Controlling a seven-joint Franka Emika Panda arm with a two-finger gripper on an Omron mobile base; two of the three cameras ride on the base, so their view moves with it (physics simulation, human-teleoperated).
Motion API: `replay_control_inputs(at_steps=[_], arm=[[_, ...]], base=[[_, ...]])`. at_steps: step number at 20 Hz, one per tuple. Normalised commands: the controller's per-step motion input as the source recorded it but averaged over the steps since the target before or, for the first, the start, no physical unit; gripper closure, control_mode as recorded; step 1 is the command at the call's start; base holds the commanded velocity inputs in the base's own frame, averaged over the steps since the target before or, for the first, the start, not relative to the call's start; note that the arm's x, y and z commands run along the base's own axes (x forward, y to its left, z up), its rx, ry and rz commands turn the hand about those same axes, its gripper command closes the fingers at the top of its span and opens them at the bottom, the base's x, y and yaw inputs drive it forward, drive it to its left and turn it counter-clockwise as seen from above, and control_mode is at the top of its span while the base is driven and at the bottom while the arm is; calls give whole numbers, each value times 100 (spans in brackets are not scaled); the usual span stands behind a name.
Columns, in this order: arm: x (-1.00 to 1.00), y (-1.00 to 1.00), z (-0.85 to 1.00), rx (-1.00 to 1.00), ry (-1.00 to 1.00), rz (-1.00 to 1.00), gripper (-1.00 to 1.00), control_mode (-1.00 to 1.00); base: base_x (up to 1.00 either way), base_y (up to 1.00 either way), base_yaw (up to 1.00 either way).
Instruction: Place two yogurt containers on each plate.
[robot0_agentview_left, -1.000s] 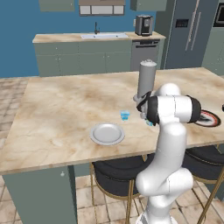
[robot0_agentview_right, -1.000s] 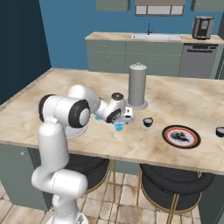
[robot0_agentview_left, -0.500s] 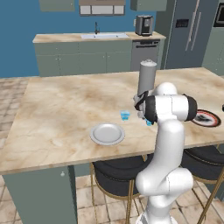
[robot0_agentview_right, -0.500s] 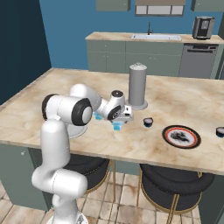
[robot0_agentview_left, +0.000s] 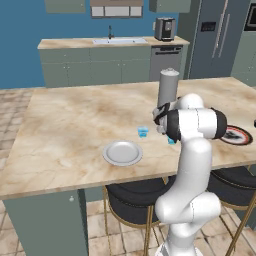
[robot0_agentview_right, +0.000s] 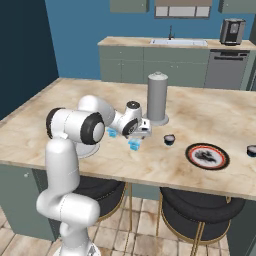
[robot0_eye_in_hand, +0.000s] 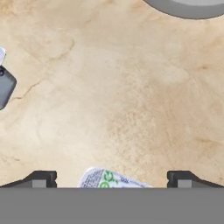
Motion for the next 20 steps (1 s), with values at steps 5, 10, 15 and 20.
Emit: replay_control_inputs(at_steps=[5, 10, 15, 20], arm=[[0, 0, 1, 0, -1, -12, -100, -100], [0, 0, 0, 0, 0, -18, -100, -100], [0, 0, 0, 0, 3, -4, -100, -100], [-23, 0, 9, 1, 1, 0, -100, -100]], base=[[0, 0, 0], [0, 0, 0], [0, 0, 0], [0, 0, 0]])
